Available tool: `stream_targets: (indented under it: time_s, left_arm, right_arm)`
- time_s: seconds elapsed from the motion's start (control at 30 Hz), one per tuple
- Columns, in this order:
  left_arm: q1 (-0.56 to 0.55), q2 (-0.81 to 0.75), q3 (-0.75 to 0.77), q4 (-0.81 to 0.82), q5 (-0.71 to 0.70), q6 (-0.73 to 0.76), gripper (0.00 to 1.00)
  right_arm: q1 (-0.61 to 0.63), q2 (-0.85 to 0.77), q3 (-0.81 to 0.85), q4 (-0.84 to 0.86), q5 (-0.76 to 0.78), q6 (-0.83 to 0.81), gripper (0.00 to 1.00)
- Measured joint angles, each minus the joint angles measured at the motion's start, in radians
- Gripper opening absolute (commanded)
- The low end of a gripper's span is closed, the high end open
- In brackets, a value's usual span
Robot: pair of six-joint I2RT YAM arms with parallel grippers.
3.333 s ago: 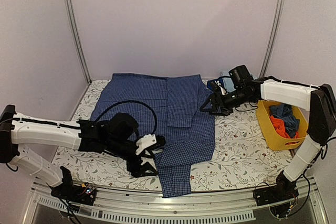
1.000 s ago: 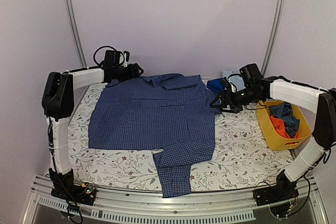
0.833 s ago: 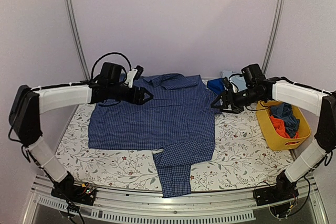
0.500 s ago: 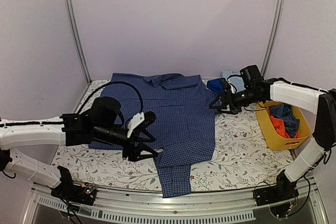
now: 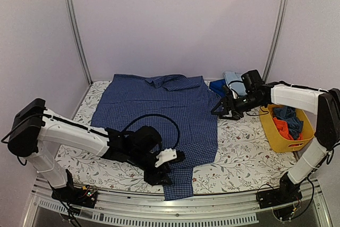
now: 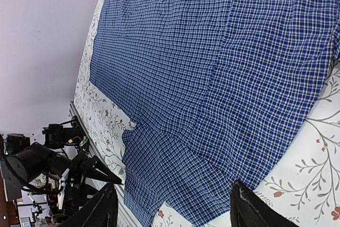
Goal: Fold and stack the mixed laundry pile
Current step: Pick up the flattened T-shirt from the center of the board.
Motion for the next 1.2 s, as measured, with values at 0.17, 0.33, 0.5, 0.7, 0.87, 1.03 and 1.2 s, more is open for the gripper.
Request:
stream_targets:
  time_s: [0.17, 0.33, 0.5, 0.7, 0.87, 1.03, 1.2]
  left_arm:
    - [-0.007, 0.015, 0.035, 0.034, -0.034, 0.024, 0.6]
    - [-0.04, 0.105, 0.085, 0.032, -0.038, 0.091, 0.6]
    - [-0.05, 0.185, 0.112, 0.022, -0.051, 0.14, 0.64]
    - [-0.056, 0.241, 0.169, 0.019, -0.084, 0.174, 0.01]
    - [-0.045, 0.192, 0.186, -0.046, -0.082, 0.194, 0.0]
    - [0.069, 0.018, 0.344, -0.139, -0.058, 0.176, 0.0]
    - [0.271, -0.076, 0.617, -0.119, -0.056, 0.161, 0.0]
  right_arm:
    - [0.0, -0.084, -0.117, -0.005, 0.0, 0.019, 0.71]
    - [0.0, -0.124, -0.164, -0.006, -0.003, 0.032, 0.71]
    - [0.0, -0.129, -0.175, -0.005, -0.003, 0.039, 0.71]
    - [0.0, -0.154, -0.183, -0.006, -0.003, 0.04, 0.74]
    - [0.0, -0.177, -0.181, -0.001, 0.017, 0.022, 0.8]
    - [-0.001, -0.19, -0.175, 0.021, 0.05, 0.012, 0.81]
    - [-0.003, -0.204, -0.186, 0.048, 0.073, 0.022, 0.83]
